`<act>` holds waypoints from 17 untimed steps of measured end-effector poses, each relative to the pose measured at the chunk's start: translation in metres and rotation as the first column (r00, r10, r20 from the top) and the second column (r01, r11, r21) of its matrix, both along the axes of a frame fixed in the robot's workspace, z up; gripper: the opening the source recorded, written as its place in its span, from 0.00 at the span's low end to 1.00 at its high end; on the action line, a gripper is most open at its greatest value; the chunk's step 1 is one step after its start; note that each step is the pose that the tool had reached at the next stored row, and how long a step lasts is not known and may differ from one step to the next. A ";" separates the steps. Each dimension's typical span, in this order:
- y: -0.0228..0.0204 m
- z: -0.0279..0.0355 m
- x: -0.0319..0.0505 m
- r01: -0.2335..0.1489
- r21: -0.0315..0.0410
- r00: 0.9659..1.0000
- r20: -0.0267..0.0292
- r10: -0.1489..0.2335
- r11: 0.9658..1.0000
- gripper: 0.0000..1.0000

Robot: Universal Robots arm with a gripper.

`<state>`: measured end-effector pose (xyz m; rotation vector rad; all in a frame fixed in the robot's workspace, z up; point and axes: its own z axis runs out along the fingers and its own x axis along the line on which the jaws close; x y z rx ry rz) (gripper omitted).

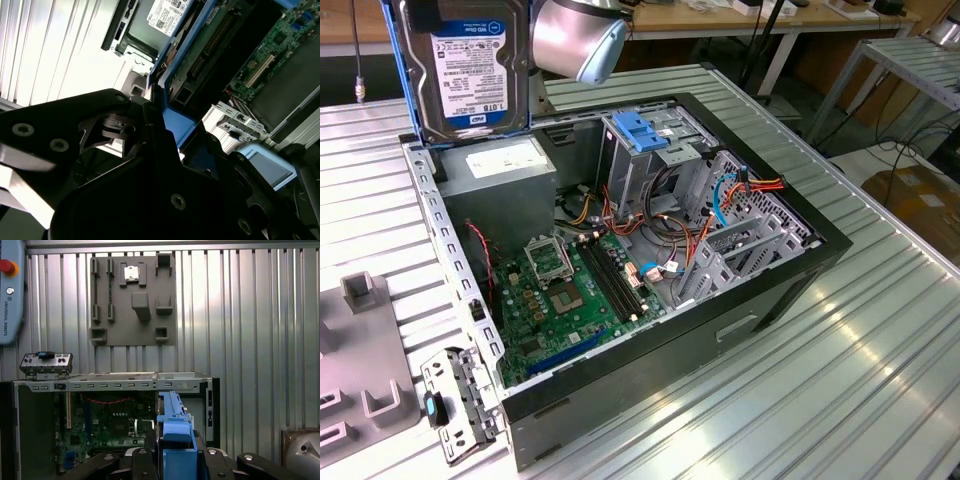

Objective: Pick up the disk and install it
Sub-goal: 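Pick up the disk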

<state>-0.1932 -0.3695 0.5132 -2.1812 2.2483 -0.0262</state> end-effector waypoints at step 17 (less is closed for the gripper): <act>-0.0043 -0.0002 0.0282 0.000 0.000 1.000 0.000 0.000 1.000 0.37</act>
